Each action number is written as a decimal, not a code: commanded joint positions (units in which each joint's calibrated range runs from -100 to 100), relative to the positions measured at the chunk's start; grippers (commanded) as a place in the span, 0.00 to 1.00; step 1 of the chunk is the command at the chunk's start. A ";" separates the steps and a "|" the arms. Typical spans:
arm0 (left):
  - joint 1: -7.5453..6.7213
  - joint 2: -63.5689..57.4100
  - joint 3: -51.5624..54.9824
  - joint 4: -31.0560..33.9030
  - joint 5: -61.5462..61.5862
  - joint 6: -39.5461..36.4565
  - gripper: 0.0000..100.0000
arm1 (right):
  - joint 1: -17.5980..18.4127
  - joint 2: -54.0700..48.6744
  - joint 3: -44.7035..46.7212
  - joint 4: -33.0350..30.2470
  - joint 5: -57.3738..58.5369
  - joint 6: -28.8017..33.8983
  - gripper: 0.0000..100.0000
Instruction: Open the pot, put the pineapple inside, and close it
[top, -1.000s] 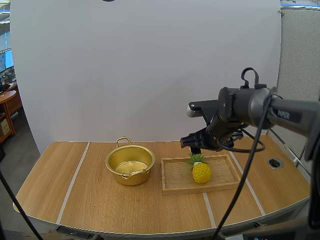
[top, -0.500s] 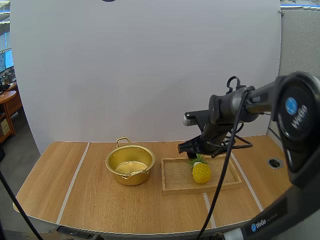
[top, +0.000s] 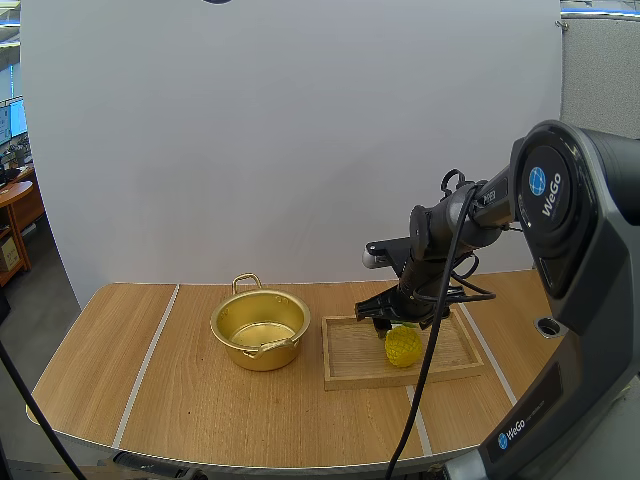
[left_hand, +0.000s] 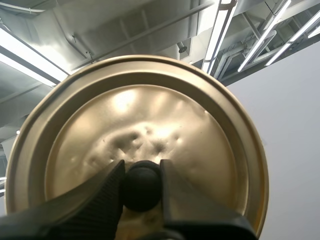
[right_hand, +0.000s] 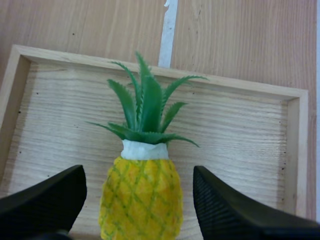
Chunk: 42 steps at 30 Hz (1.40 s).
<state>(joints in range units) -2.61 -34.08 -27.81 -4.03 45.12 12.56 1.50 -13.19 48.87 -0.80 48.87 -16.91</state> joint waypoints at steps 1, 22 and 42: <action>-0.27 -0.15 -0.43 0.20 -2.00 -0.56 0.00 | -0.26 1.09 -0.41 -0.33 -0.79 0.16 1.00; -0.27 -0.15 -0.43 0.20 -2.00 -0.56 0.00 | -0.35 7.67 -0.41 -0.33 -1.90 0.16 1.00; -0.27 -0.15 -0.43 0.20 -2.00 -0.56 0.00 | 1.37 -5.50 -7.73 1.12 7.16 0.46 0.00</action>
<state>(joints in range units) -2.61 -34.08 -27.81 -4.03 45.12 12.56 1.95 -15.01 43.27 -0.43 53.35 -16.57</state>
